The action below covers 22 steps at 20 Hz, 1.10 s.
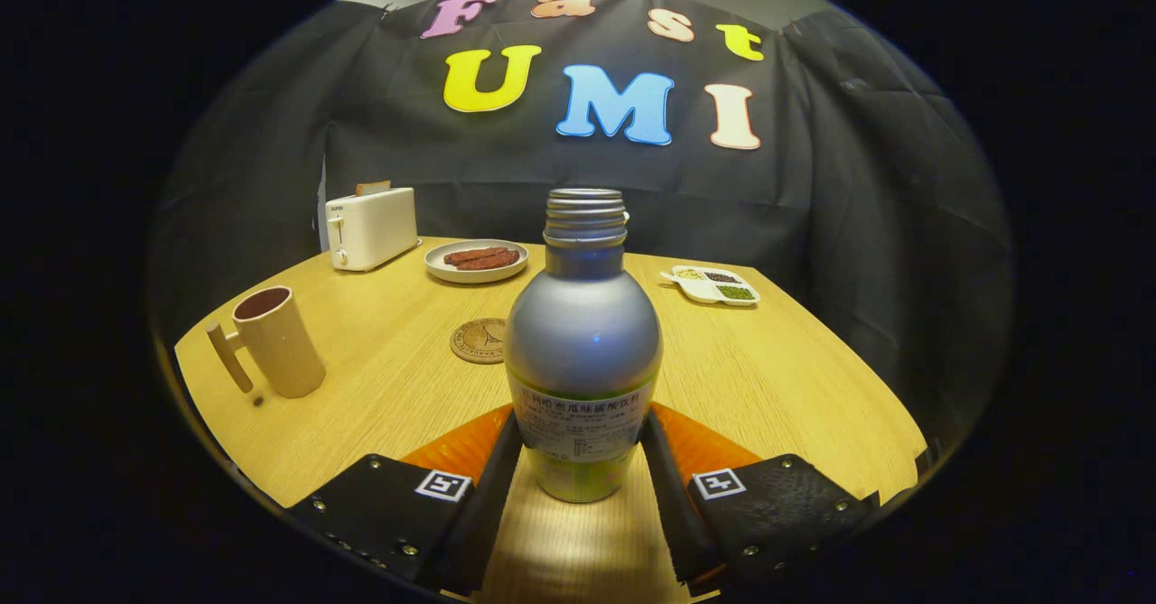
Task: Take the bottle from table, then pour the juice into the cup, finally place the bottle on the coaster
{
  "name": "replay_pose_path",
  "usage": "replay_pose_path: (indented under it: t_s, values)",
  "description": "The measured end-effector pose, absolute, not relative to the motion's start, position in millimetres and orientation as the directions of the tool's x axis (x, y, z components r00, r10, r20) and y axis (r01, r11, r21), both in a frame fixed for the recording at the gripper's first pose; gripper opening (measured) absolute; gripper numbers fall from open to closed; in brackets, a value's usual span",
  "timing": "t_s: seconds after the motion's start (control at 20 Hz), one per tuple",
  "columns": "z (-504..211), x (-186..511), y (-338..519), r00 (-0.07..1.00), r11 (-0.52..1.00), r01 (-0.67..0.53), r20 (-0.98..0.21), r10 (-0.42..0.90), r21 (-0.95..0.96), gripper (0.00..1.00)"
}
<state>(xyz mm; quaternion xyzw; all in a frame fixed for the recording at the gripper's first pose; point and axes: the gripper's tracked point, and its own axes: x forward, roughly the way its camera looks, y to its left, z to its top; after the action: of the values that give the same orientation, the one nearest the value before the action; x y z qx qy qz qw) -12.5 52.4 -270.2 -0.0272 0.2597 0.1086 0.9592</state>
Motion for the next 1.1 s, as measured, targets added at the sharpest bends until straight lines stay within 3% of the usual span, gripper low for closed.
replay_pose_path:
  t_s: [0.1, 0.15, 0.2, 0.7, 1.1]
  values:
    - [-258.4, -9.5, 59.8, 0.848, 0.971, -0.237, -0.492, 0.198, -0.016, 0.75]
    - [-256.5, -7.9, 62.2, 0.849, 0.967, -0.252, -0.486, 0.21, -0.022, 0.65]
    - [-252.7, -5.9, 66.7, 0.846, 0.964, -0.266, -0.484, 0.223, -0.02, 0.64]
    - [-198.5, 10.4, 110.7, 0.864, 0.883, -0.404, -0.416, 0.282, -0.239, 0.64]
    - [-193.2, 18.9, 136.9, 0.848, 0.811, -0.453, -0.46, 0.264, -0.371, 0.65]
